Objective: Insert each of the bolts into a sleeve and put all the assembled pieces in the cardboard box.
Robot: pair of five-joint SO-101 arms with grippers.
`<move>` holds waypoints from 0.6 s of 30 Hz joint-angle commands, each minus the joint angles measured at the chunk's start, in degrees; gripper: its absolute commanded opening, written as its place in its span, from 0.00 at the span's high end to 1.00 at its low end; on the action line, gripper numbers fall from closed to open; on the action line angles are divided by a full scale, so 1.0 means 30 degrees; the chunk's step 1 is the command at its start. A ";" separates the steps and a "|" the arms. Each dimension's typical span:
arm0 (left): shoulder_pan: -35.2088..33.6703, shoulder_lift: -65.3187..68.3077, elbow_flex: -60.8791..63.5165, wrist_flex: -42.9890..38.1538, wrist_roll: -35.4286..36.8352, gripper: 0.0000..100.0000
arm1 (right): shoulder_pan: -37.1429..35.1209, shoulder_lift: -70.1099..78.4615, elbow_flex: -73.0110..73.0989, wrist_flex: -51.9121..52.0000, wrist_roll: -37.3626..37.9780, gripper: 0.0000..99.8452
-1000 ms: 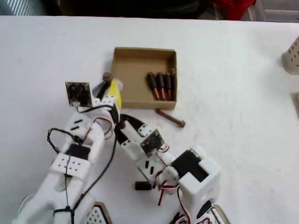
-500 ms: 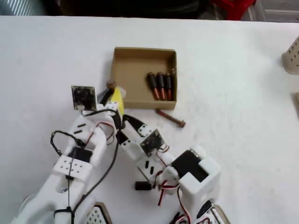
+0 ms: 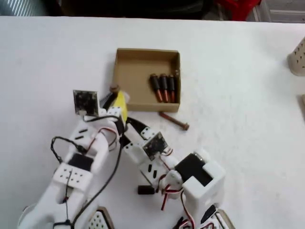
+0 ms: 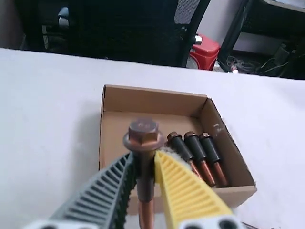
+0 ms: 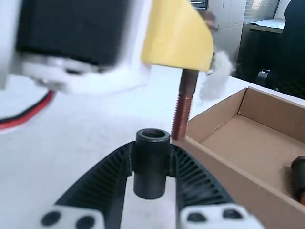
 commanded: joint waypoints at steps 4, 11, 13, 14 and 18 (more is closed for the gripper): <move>-0.0015 -0.5026 0.1612 0.0381 0.0176 0.98 | -0.0015 -0.0132 -0.0234 0.0044 0.0147 0.98; 0.0484 -0.6256 0.0703 0.3956 0.0176 0.98 | -0.0015 -0.0132 -0.0264 0.0073 0.0147 0.98; 0.0484 -0.6256 0.0147 0.5333 0.0205 0.98 | 0.0015 -0.0103 -0.0293 0.0073 0.0147 0.98; 0.0513 -0.6256 -0.0088 0.5861 0.0469 0.98 | 0.0015 -0.0103 -0.0293 0.0073 0.0147 0.98; 0.0513 -0.6256 -0.0205 0.6271 0.1201 0.98 | 0.0015 -0.0103 -0.0293 0.0073 0.0147 0.98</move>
